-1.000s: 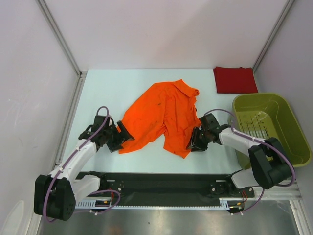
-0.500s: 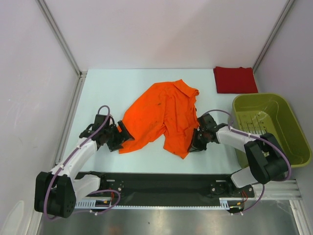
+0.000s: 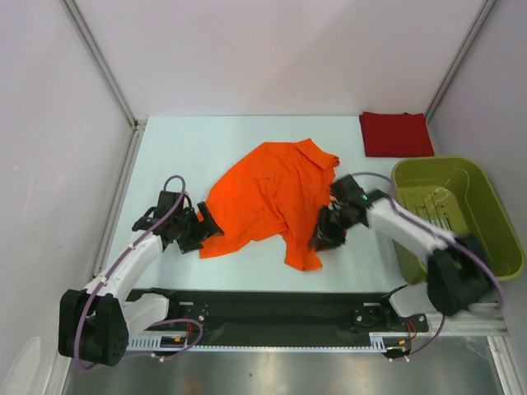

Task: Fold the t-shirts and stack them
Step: Flatten the tshirt out

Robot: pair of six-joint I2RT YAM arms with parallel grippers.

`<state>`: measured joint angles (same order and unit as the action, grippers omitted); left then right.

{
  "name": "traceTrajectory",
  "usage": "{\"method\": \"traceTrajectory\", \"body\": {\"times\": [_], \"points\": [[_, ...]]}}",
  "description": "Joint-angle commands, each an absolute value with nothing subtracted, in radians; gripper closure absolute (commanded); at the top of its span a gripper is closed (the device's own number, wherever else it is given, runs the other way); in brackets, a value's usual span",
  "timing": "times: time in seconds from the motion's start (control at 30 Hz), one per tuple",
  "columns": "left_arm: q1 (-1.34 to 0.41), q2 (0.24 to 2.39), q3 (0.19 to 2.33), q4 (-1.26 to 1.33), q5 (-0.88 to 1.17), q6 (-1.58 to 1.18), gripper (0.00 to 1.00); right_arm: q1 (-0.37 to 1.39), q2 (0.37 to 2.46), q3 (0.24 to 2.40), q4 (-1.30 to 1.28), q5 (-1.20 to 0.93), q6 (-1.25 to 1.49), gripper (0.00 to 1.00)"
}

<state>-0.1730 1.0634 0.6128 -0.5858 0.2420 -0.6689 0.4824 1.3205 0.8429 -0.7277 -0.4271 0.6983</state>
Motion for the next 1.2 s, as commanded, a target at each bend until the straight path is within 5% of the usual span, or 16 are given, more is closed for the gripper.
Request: {"method": "traceTrajectory", "body": {"times": [0.0,0.1,0.23,0.4,0.6,1.17], "points": [[-0.161,1.034,0.630,-0.578,0.241,-0.653,0.13,0.509,1.575,1.125,-0.621,-0.580,0.675,0.62],[-0.163,1.035,0.624,-0.577,0.261,-0.666,0.11,0.531,1.510,1.132,-0.730,-0.483,0.606,0.44],[-0.163,1.026,0.606,-0.583,0.276,-0.680,0.11,0.443,1.298,0.895,-0.744,-0.514,0.575,0.44],[-0.163,1.009,0.578,-0.565,0.310,-0.722,0.15,0.419,1.194,0.746,-0.695,-0.543,0.589,0.65],[-0.163,1.017,0.563,-0.532,0.359,-0.761,0.18,0.459,1.089,0.625,-0.664,-0.492,0.655,0.77],[-0.163,1.002,0.540,-0.554,0.376,-0.738,0.22,0.569,1.466,0.669,-0.405,-0.436,0.677,0.92]]}}
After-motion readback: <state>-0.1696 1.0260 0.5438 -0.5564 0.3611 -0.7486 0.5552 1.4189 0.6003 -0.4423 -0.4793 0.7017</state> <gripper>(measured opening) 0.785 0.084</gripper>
